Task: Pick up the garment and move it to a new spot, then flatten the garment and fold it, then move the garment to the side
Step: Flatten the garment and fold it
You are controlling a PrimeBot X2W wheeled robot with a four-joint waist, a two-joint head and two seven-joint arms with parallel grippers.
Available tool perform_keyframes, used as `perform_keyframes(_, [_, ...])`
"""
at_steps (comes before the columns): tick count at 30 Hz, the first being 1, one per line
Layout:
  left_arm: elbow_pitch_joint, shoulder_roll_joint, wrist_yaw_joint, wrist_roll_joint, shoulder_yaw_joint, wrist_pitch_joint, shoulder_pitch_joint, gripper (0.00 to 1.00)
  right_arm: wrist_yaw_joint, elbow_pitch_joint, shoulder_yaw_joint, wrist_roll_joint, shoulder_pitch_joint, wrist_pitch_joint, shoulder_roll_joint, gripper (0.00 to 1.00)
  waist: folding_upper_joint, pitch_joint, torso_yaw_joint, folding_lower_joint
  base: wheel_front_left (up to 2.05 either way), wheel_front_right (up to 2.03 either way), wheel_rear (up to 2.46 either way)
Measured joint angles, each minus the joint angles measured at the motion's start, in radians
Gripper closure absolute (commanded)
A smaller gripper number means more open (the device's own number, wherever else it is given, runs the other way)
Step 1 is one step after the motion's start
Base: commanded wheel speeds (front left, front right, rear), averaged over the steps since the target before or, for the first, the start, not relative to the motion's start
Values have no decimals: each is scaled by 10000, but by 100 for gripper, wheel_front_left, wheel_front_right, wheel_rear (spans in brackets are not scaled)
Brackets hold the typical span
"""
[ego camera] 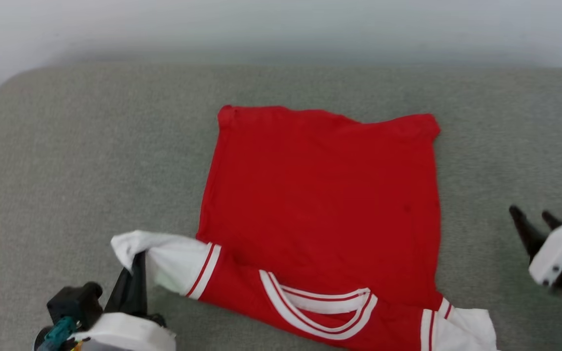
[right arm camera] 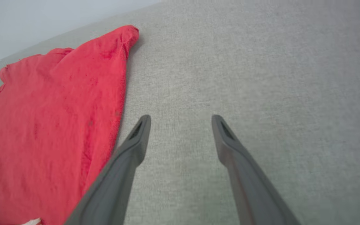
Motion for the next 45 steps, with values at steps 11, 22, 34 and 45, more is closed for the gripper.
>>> perform_keyframes(11, [-364, -372, -397, 523, -545, -209, -1747, 100, 0, 2708, 508, -130, -4957, 2197, -849, 0, 0, 1670, 1085, 1, 0, 0, 0])
perform_keyframes(22, [-96, -876, -836, 802, -965, -405, -2738, 100, 0, 4418, 1137, -587, -6974, 3359, -1062, 0, 0, 3114, 1981, 1, 0, 0, 0])
perform_keyframes(34, [667, -1039, -1070, 800, -940, -499, -2817, 100, 0, 5043, 1664, -930, -7290, 3659, -1350, 100, 0, 2691, 2147, 0, 0, 0, 0])
perform_keyframes(45, [1043, -731, -884, 433, -660, -408, -1646, 100, 2, 2686, 2715, -136, -5588, 3488, -2909, 100, 0, 913, 1617, -1, 0, 0, 0])
